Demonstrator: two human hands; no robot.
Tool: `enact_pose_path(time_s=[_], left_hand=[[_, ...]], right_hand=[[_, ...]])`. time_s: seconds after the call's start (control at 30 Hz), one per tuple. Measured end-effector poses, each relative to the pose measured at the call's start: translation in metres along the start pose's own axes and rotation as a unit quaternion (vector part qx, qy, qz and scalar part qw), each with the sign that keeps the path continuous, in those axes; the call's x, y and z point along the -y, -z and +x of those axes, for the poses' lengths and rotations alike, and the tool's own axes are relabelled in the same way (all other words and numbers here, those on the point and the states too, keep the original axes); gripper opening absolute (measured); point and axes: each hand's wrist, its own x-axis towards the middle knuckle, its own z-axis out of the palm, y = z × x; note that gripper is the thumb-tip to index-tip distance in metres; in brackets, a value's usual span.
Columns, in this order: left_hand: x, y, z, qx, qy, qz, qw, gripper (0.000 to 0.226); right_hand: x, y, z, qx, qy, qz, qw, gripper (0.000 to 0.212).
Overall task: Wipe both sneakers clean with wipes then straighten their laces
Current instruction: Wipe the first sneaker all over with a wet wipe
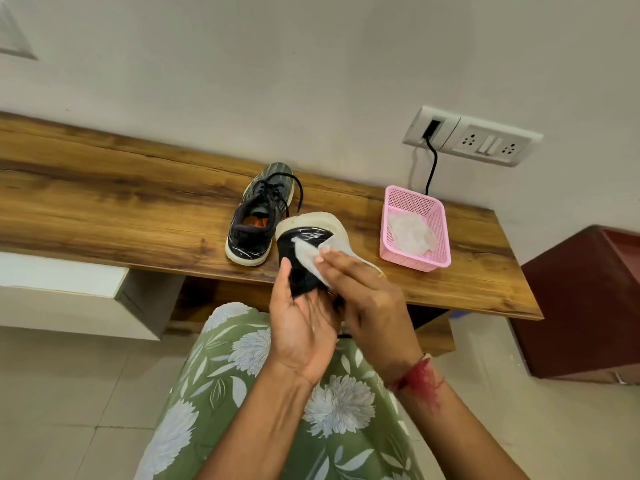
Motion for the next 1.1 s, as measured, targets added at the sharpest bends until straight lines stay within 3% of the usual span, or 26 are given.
enact_pose_path(time_s=[0.07, 0.2, 0.33, 0.43, 0.6, 0.8, 0.87, 0.93, 1.03, 1.1], left_hand=[[0.002, -0.002, -0.002, -0.007, 0.005, 0.006, 1.0, 0.05], [0.002, 0.001, 0.001, -0.007, 0.011, -0.038, 0.999, 0.046], [0.003, 0.0, 0.001, -0.015, 0.018, -0.009, 1.0, 0.048], [0.0, 0.001, 0.001, -0.015, 0.011, -0.03, 0.999, 0.046], [0.0, -0.001, 0.0, -0.019, 0.003, 0.003, 1.0, 0.049], [-0.004, -0.001, -0.001, -0.009, 0.01, -0.026, 1.0, 0.052], [-0.003, -0.003, -0.001, 0.002, 0.023, -0.02, 1.0, 0.053], [-0.002, -0.001, 0.001, 0.025, 0.041, -0.035, 0.998, 0.057], [-0.002, 0.005, 0.007, 0.052, 0.042, -0.077, 0.995, 0.057], [-0.001, 0.008, 0.009, 0.066, 0.035, -0.1, 0.992, 0.056]], right_hand=[[-0.003, 0.001, 0.006, -0.007, -0.032, -0.016, 0.999, 0.04], [0.01, -0.006, 0.003, 0.026, 0.05, -0.025, 0.998, 0.032], [0.0, -0.001, 0.016, 0.008, -0.01, -0.04, 0.999, 0.04], [0.012, -0.007, 0.008, 0.027, 0.025, -0.019, 0.999, 0.036], [0.004, 0.001, 0.014, -0.01, -0.088, 0.007, 0.996, 0.048], [0.015, -0.004, 0.004, 0.013, 0.01, -0.05, 0.999, 0.037], [0.003, 0.0, 0.01, -0.005, -0.043, -0.08, 0.996, 0.041], [-0.007, 0.003, 0.015, -0.07, -0.163, 0.028, 0.984, 0.045], [-0.016, 0.02, 0.016, -0.19, -0.365, 0.223, 0.884, 0.048], [-0.018, 0.029, 0.013, -0.188, -0.391, 0.232, 0.871, 0.045]])
